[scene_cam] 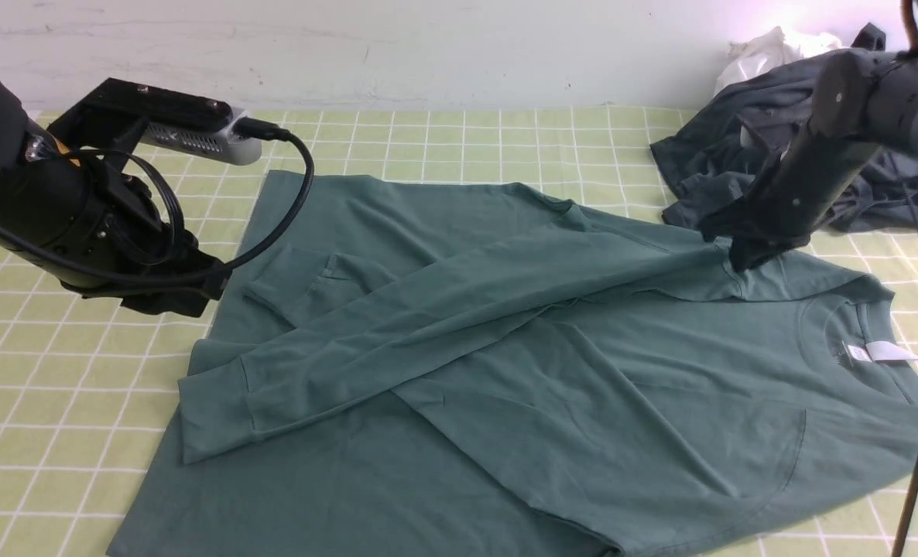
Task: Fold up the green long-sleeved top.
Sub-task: Use the left arm to drag and drop the cuff onto the cuff closest to the left arm
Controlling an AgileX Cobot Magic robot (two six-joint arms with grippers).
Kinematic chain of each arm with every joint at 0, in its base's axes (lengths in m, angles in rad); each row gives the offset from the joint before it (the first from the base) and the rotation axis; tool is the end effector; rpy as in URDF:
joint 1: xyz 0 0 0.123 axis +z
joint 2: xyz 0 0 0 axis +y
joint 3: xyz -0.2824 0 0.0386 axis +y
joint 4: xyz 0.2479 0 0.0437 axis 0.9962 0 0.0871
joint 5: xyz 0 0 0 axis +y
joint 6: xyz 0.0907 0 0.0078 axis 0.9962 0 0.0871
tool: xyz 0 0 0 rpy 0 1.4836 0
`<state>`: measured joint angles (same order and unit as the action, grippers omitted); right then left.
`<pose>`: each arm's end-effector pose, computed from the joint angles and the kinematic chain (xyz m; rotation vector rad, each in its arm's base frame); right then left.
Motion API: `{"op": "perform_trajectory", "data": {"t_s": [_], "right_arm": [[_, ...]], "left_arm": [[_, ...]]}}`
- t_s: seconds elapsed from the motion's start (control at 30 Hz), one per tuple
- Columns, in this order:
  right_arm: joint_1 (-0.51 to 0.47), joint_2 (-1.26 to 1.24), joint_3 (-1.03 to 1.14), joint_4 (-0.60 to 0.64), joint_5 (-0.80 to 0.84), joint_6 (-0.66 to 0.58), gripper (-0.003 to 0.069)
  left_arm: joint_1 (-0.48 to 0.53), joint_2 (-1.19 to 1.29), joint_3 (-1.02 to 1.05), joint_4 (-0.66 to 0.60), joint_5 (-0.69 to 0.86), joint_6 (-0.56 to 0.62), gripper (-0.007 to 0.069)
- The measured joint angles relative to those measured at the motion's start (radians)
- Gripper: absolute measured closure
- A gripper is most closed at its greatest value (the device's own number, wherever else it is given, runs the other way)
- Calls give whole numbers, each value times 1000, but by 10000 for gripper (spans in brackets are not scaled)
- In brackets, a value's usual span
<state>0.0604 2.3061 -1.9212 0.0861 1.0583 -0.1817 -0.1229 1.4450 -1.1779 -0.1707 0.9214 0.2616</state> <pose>0.4823 0.0360 0.1653 -0.3032 2.9052 0.0970 0.2910 -0.0484 0.3045 0.4152 2.6259 -0.1694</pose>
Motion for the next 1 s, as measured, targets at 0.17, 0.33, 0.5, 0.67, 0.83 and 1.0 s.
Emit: {"op": "perform_trajectory", "data": {"t_s": [0.17, 0.33, 0.5, 0.67, 0.83, 1.0], "right_arm": [[0, 30, -9, 47, 15, -16, 332], [0, 40, -19, 38, 31, -47, 421], [2, 40, -34, -12, 41, -72, 640], [-3, 41, -98, -75, 105, -74, 657], [-44, 38, -166, -116, 130, -75, 657], [-88, 41, -168, -86, 134, -75, 652]], "left_arm": [[0, 0, 0, 0, -5, 0, 408], [0, 0, 0, 0, -8, 0, 408], [0, 1, 0, 0, -8, 0, 408], [0, 1, 0, 0, -5, 0, 408], [0, 1, 0, 0, -1, 0, 408], [0, 1, 0, 0, 4, 0, 408]]}}
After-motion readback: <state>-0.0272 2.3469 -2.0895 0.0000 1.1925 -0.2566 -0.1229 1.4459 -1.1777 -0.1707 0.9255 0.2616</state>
